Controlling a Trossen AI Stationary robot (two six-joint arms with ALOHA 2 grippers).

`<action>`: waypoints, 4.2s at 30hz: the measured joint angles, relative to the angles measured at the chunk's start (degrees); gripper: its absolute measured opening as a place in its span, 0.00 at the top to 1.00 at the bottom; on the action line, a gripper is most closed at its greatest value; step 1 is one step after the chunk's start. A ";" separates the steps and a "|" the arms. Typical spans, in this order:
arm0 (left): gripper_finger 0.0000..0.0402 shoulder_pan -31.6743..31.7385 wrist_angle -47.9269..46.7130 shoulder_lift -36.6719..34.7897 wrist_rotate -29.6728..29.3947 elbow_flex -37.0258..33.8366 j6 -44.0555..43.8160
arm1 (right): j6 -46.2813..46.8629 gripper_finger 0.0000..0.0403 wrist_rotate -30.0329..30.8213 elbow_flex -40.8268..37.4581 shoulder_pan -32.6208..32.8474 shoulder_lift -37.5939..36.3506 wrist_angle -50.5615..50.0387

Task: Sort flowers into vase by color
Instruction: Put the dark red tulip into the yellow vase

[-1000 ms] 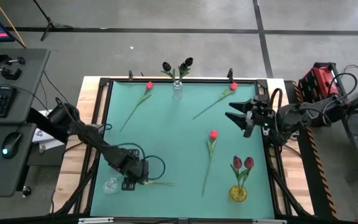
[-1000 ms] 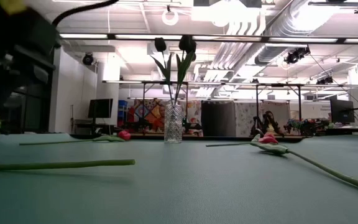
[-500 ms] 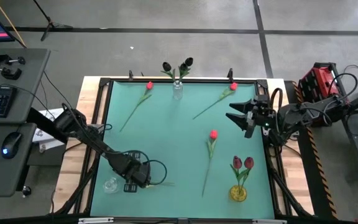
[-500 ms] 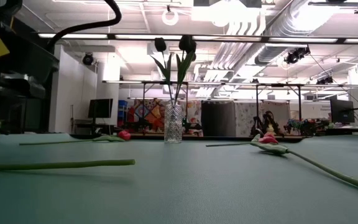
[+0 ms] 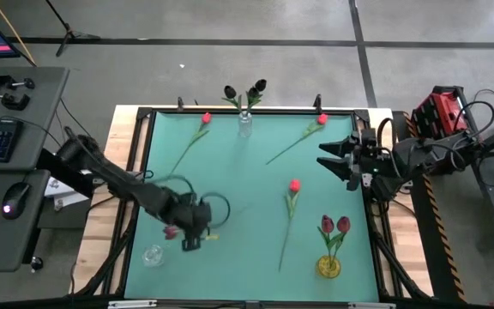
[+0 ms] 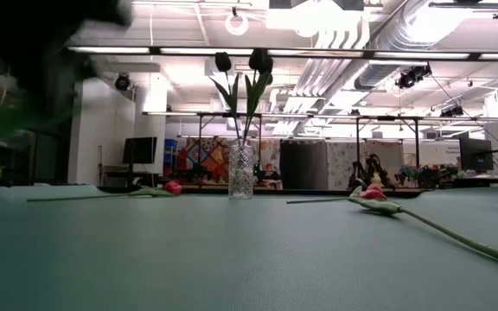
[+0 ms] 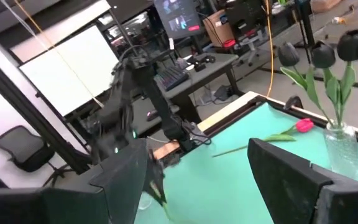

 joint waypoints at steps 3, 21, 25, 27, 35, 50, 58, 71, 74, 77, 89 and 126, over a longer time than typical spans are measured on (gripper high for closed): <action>1.00 3.35 0.83 -4.92 -8.40 3.35 0.22 | -2.35 0.34 -0.33 0.00 0.00 0.00 1.43; 1.00 21.27 48.68 -9.19 -5.08 9.75 -20.71 | -36.68 0.34 -4.67 7.08 0.00 13.47 12.81; 1.00 22.59 53.18 -8.08 -5.17 9.79 -30.18 | -54.32 0.34 2.31 13.87 0.00 19.57 9.54; 1.00 22.87 53.62 -7.16 -4.95 9.79 -34.11 | -63.05 0.34 6.14 17.59 0.01 22.83 6.78; 1.00 23.19 58.54 -3.60 2.13 9.73 -45.39 | -86.52 0.34 12.54 28.31 0.00 35.86 0.54; 1.00 22.73 63.10 -4.50 3.02 9.75 -48.63 | -98.36 0.41 13.49 33.38 1.73 42.57 1.54; 1.00 21.36 62.16 -4.50 3.68 9.73 -49.66 | -102.80 0.63 13.36 33.38 1.60 44.06 2.09; 1.00 21.65 62.29 -4.52 3.21 9.73 -44.95 | -104.80 0.97 15.33 33.31 2.88 44.02 7.32; 0.99 22.44 62.40 -4.52 3.60 9.75 -42.95 | -104.81 0.97 16.10 33.27 3.46 44.02 7.97; 0.94 23.12 62.53 -4.52 3.78 9.75 -42.29 | -104.64 0.99 17.82 33.28 3.89 44.02 8.67; 0.59 24.43 63.44 -6.45 5.13 9.75 -34.31 | -104.71 1.00 24.29 34.25 4.47 40.18 8.72; 0.49 6.03 47.32 -7.76 -29.30 -6.60 -19.56 | 33.80 1.00 -3.28 34.23 37.14 16.06 -67.14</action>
